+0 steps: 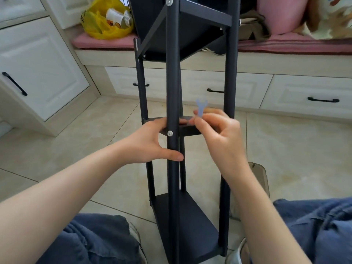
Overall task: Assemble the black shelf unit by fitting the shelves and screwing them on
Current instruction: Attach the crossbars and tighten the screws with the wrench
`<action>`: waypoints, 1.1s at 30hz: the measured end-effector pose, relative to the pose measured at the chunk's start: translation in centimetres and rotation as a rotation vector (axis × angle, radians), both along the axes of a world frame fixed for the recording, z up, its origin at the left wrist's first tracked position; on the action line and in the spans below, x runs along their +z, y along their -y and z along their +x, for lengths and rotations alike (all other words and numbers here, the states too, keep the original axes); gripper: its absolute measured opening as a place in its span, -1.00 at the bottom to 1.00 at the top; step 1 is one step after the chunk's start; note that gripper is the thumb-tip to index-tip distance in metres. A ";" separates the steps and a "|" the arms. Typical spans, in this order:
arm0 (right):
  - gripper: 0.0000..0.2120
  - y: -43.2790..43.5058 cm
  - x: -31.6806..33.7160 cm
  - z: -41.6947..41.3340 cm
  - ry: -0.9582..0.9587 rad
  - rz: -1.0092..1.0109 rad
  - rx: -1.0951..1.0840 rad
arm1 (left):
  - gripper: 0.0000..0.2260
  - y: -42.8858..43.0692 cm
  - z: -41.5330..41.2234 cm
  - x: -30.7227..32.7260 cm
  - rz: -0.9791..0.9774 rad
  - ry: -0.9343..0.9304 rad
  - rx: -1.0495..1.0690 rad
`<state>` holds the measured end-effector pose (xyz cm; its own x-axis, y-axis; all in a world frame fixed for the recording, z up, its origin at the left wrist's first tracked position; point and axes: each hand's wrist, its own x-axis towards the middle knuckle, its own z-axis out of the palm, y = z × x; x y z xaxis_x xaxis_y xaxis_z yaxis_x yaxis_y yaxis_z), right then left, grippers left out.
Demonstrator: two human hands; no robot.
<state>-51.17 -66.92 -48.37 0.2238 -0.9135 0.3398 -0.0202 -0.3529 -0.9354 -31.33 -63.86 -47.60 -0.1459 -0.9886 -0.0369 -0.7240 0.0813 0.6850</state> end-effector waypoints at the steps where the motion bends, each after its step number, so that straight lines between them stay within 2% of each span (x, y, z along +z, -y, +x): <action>1: -0.85 -0.5 -0.9 -0.2 -0.015 -0.025 -0.050 | -0.28 0.0 0.1 0.0 0.003 0.009 0.005; 7: -0.85 -2.5 -4.5 0.4 0.062 -0.125 -0.239 | -0.31 0.0 0.9 0.4 0.053 0.036 0.019; 10: -0.87 -3.2 -6.0 1.1 0.047 -0.085 -0.184 | -0.33 0.1 1.2 0.6 0.063 0.057 0.025; 16: -0.87 -4.2 -8.2 2.7 -0.092 -0.171 -0.126 | -0.34 -0.1 1.8 0.7 0.091 0.073 0.034; 22: -0.88 -4.3 -8.7 3.7 -0.298 -0.043 0.031 | -0.27 -0.3 2.3 0.9 0.117 0.065 0.061; 33: -0.83 -3.6 -6.4 4.9 -0.219 0.059 -0.034 | -0.27 -0.3 2.9 0.8 0.146 0.049 0.095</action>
